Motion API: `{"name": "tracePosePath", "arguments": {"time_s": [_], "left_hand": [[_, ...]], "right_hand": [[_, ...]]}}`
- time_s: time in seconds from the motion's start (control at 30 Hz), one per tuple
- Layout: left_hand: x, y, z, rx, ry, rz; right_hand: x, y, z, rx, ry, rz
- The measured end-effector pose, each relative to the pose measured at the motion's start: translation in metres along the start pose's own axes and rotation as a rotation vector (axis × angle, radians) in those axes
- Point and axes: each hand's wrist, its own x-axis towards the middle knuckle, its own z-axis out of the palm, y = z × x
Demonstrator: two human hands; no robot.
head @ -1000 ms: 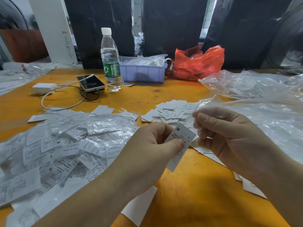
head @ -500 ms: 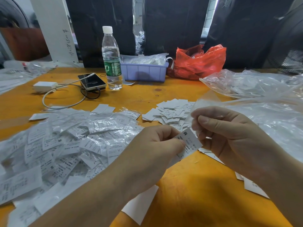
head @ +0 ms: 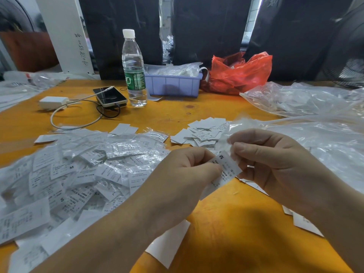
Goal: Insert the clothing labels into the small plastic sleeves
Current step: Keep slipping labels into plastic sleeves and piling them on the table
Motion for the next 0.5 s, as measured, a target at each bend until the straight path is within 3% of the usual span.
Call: {"name": "tracePosePath", "arguments": {"time_s": [0.5], "left_hand": [[0.0021,0.0011,-0.0039,-0.088,0.093,-0.071]], "right_hand": [[-0.0014,-0.0025,-0.0006,-0.084,-0.014,0.064]]}}
